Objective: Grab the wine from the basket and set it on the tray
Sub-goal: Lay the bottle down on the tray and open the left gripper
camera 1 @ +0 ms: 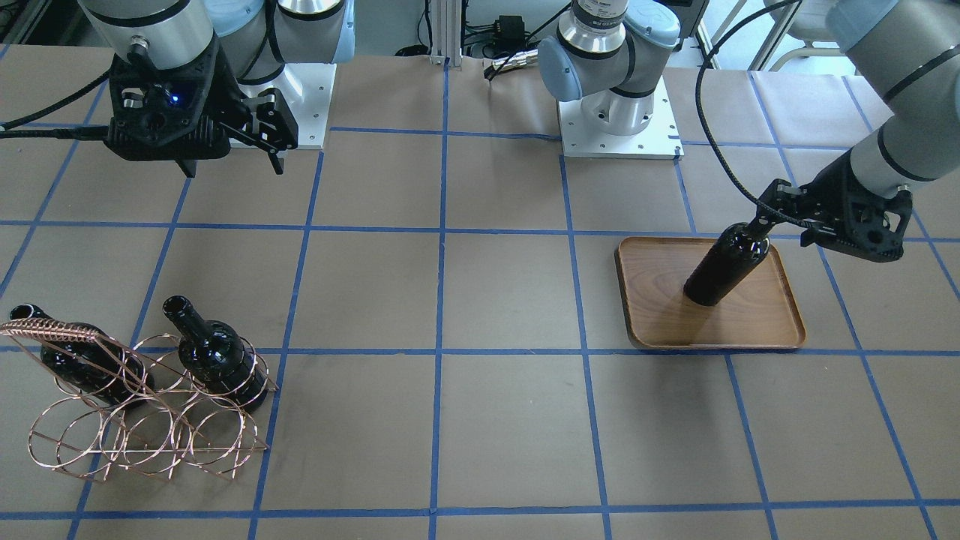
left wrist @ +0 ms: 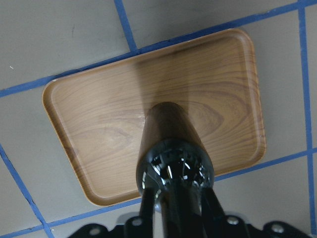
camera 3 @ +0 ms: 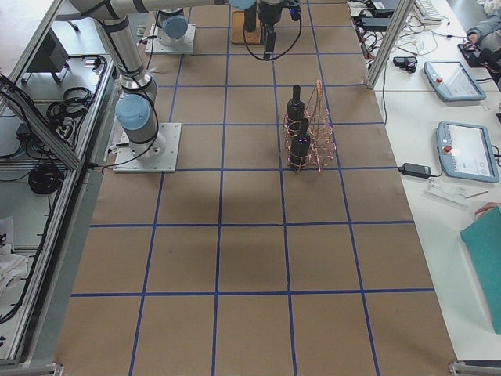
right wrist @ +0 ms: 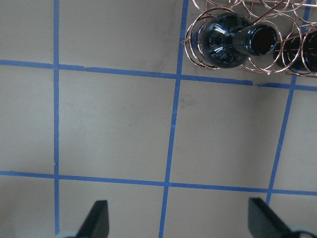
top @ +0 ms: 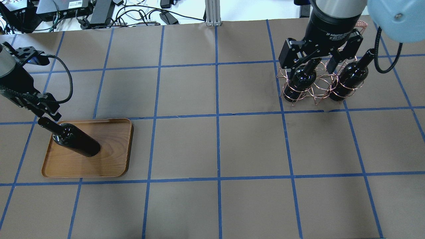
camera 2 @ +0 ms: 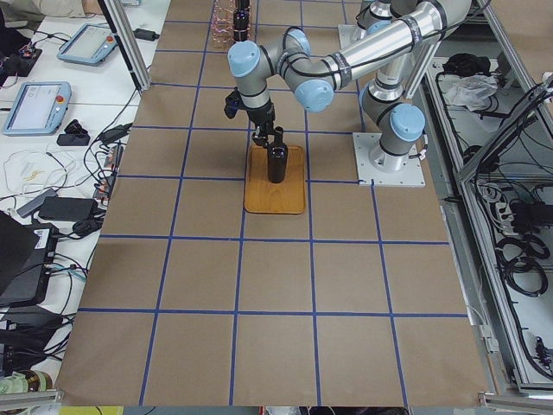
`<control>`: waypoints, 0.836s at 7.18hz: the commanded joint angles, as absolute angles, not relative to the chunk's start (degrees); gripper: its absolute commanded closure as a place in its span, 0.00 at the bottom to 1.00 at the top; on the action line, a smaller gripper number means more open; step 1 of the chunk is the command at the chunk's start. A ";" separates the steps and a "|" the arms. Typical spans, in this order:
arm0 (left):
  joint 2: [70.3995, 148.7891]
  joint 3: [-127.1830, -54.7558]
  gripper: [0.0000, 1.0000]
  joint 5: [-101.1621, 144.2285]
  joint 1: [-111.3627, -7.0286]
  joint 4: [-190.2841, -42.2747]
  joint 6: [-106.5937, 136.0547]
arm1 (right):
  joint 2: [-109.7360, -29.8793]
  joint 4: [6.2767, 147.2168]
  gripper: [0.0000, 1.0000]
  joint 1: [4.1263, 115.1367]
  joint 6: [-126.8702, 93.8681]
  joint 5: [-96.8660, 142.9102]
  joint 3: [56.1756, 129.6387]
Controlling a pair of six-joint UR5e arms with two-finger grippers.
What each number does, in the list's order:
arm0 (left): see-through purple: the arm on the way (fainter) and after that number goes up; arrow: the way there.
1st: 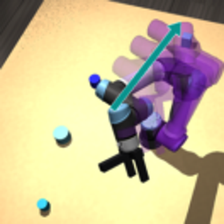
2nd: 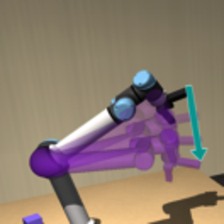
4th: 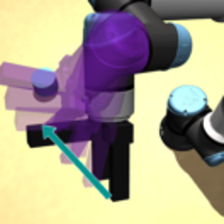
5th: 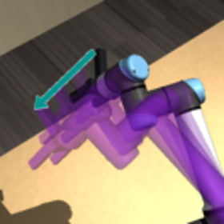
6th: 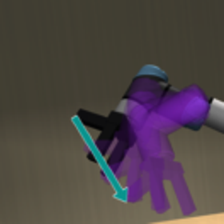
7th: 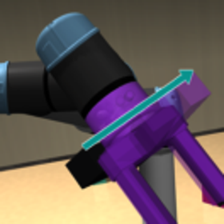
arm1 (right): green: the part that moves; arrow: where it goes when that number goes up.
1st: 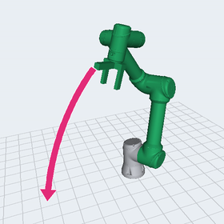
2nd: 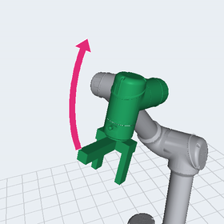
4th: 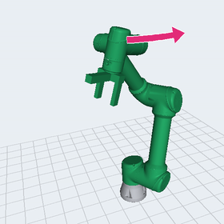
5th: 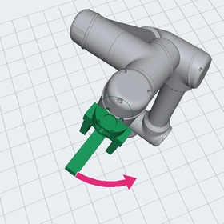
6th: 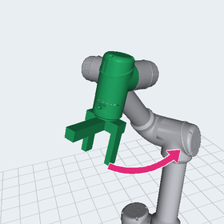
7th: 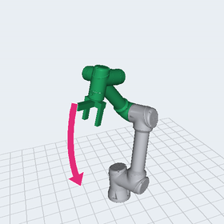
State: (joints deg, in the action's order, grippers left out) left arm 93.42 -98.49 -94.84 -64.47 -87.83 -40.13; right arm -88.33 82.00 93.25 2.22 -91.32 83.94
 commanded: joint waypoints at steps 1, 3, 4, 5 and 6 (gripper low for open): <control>91.06 -94.25 0.00 -94.94 -65.56 -92.34 -34.68 | -88.33 82.00 0.00 93.25 2.20 -91.32 83.94; 88.87 -90.45 0.00 -92.99 -70.98 -94.66 -25.54 | -88.33 82.00 0.00 93.25 2.20 -91.41 83.94; 87.81 -90.18 0.00 -92.64 -74.41 -94.66 -20.27 | -88.33 82.00 0.00 93.25 2.20 -91.23 83.94; 87.28 -90.18 0.00 -90.81 -78.01 -94.57 -15.26 | -88.42 82.00 0.00 93.25 2.20 -91.32 83.94; 87.45 -90.18 0.00 -89.49 -82.75 -94.14 -8.33 | -88.42 82.00 0.00 93.25 2.20 -91.32 83.94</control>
State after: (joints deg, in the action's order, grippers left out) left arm 87.68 -90.29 -91.13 -77.49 -94.45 -16.01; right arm -88.39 82.00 93.25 2.20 -91.30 83.94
